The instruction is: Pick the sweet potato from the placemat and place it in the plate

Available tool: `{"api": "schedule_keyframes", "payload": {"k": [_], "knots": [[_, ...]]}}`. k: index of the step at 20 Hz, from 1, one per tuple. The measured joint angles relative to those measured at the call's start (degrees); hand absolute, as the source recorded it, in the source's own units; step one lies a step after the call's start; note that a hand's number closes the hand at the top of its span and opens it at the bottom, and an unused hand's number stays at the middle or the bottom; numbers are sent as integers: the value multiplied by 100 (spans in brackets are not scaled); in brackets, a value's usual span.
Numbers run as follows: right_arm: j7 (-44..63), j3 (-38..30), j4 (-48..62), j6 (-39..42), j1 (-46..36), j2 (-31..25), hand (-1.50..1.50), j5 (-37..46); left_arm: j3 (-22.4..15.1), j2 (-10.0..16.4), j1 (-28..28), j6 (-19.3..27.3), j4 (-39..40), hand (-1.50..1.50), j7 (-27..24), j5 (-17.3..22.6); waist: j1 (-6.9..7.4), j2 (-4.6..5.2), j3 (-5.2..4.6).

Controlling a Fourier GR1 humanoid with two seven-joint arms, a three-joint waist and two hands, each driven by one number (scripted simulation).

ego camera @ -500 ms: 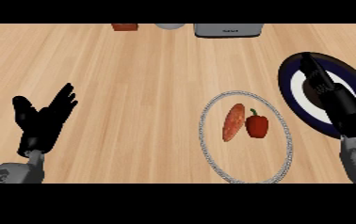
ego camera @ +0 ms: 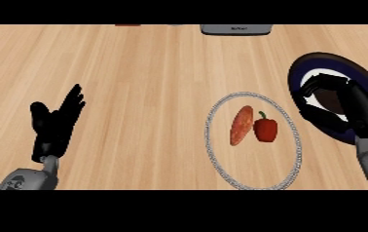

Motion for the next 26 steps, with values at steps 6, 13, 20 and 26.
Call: {"api": "schedule_keyframes", "payload": {"k": [6,13,20,26], "knots": [[-664,-38,185,-1361,695,1497,-150,-91,-190,-291,187,242,-38,0,-156,-183,-42,54,89],[-2355,251,905,-705,1161,1720,-150,-186,-322,-462,189,378,-84,0,-133,-425,34,68,80],[-1248,689,761,-900,853,1001,-150,1165,-301,-496,226,362,-104,0,-109,-502,60,57,63],[365,1118,268,-116,413,524,-150,1764,-307,-582,235,378,-108,0,-91,-596,58,51,59]]}}
